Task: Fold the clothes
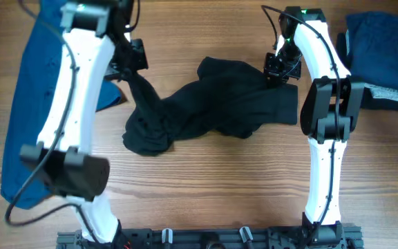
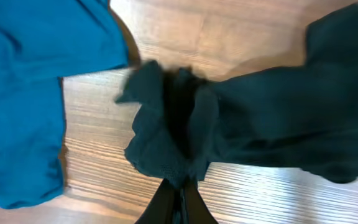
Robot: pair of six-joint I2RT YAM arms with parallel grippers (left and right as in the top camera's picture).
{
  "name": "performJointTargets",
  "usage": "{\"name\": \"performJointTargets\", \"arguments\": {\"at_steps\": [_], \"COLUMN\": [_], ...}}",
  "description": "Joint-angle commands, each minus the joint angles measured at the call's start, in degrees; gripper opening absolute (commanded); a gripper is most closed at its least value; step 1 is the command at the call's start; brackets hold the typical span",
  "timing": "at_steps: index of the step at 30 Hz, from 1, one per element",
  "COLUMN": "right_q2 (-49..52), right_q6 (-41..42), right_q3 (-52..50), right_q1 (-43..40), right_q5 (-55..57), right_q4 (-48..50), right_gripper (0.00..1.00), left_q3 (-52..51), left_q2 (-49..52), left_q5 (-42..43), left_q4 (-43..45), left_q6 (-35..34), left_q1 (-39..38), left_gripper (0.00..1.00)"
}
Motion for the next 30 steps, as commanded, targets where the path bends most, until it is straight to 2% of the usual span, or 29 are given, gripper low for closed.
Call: {"name": "performJointTargets", "arguments": {"at_steps": [1, 4, 7, 11, 18, 21, 24, 30], "right_q2": [-2.8, -6.8, -9.5, -8.9, -5.9, -3.6, -1.4, -0.1], "right_q6": [-5.6, -10.2, -11.3, -11.2, -10.3, -8.2, -7.9, -4.1], "right_q3": [1.3, 4.5, 5.0, 4.6, 4.4, 4.4, 4.4, 3.6], "right_q1": [0.0, 0.2, 0.9, 3.3, 10.6, 13.0, 15.5, 16.8], "right_q5": [-4.2, -4.4, -4.5, -4.5, -4.3, -4.0, -2.5, -0.8], "right_q4": [0.8, 4.3, 13.2, 21.3, 29.2, 29.3, 28.4, 27.9], "right_gripper": [0.04, 0.07, 0.23, 0.37, 0.4, 0.4, 0.44, 0.47], "left_q3": [-2.1, -3.4, -3.7, -3.7, -3.7, -3.7, -3.7, -3.7], "left_q2": [3.5, 4.5, 4.5, 4.5, 4.4, 4.3, 4.0, 3.3], "left_q5": [0.9, 0.9, 0.9, 0.9, 0.4, 0.4, 0.4, 0.4], "left_q4": [0.5, 2.7, 5.2, 5.5, 7.2, 7.4, 7.8, 8.0], "left_q6": [-0.7, -0.7, -0.7, -0.7, -0.7, -0.7, -0.7, -0.7], "left_q1": [-2.3, -4.4, -6.2, -6.4, -6.1, -5.0, -3.3, -0.5], "left_gripper": [0.04, 0.04, 0.04, 0.04, 0.04, 0.04, 0.04, 0.04]}}
